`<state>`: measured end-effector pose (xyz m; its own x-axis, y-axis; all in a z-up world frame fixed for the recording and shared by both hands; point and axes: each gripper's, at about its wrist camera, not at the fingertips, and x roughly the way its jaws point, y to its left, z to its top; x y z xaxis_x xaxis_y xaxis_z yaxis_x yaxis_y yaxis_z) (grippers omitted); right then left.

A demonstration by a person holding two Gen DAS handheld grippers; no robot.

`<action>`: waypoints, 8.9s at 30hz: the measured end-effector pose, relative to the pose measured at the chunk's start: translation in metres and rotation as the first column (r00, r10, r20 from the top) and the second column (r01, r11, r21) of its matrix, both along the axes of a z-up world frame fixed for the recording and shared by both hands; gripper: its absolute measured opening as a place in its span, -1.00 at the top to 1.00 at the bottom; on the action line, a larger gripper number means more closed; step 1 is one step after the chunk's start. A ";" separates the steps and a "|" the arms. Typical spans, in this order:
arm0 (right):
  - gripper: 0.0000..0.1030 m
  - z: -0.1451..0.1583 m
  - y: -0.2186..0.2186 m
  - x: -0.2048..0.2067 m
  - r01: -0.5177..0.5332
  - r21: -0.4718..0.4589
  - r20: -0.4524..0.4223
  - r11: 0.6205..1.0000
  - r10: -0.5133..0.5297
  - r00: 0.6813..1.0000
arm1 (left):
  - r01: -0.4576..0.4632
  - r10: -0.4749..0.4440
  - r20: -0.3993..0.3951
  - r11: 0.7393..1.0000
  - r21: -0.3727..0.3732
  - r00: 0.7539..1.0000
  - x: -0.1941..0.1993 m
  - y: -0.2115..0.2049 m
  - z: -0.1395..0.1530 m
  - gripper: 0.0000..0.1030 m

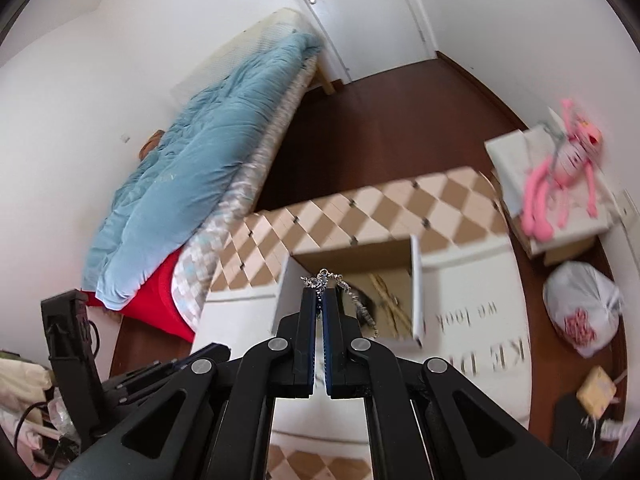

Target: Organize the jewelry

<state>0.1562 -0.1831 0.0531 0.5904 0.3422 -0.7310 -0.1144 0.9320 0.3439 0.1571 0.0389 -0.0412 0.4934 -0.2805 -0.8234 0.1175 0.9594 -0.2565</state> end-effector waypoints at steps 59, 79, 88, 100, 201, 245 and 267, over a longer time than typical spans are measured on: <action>-0.99 -0.102 0.010 -0.044 0.041 -0.438 -0.187 0.898 -0.136 0.973 | -0.066 0.115 -0.123 0.934 0.350 0.986 -0.045 0.007 -0.082 -0.99; 0.73 -0.188 0.032 -0.099 -0.048 -0.456 -0.250 0.889 -0.076 0.965 | -0.035 0.137 -0.243 0.923 0.382 0.960 -0.098 0.015 -0.150 -0.99; 0.74 -0.175 0.027 -0.101 -0.006 -0.399 -0.222 0.917 -0.090 0.971 | -0.033 0.111 -0.205 0.936 0.350 0.972 -0.084 0.003 -0.130 -0.99; 0.74 -0.172 -0.031 -0.043 0.152 -0.341 -0.212 0.928 -0.233 0.949 | 0.016 0.029 -0.154 0.960 0.280 0.988 -0.015 -0.043 -0.136 -0.79; -1.00 0.005 0.001 -0.027 0.137 -0.450 -0.051 0.882 -0.179 0.982 | -0.108 0.105 0.029 0.967 0.231 0.994 -0.033 -0.018 0.046 -0.99; -1.00 0.108 0.010 -0.073 0.199 -0.442 0.076 0.875 -0.184 0.980 | -0.140 0.133 0.045 0.961 0.239 0.990 -0.056 -0.016 0.121 -0.99; -1.00 0.077 0.008 -0.034 0.148 -0.464 -0.028 0.873 -0.181 0.983 | -0.122 0.132 -0.020 0.958 0.260 0.991 -0.029 -0.016 0.096 -0.99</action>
<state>0.1227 -0.1756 0.1299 0.5520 -0.1386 -0.8222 0.0622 0.9902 -0.1252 0.1285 0.0225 0.0549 0.4791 0.0064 -0.8777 -0.0146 0.9999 -0.0007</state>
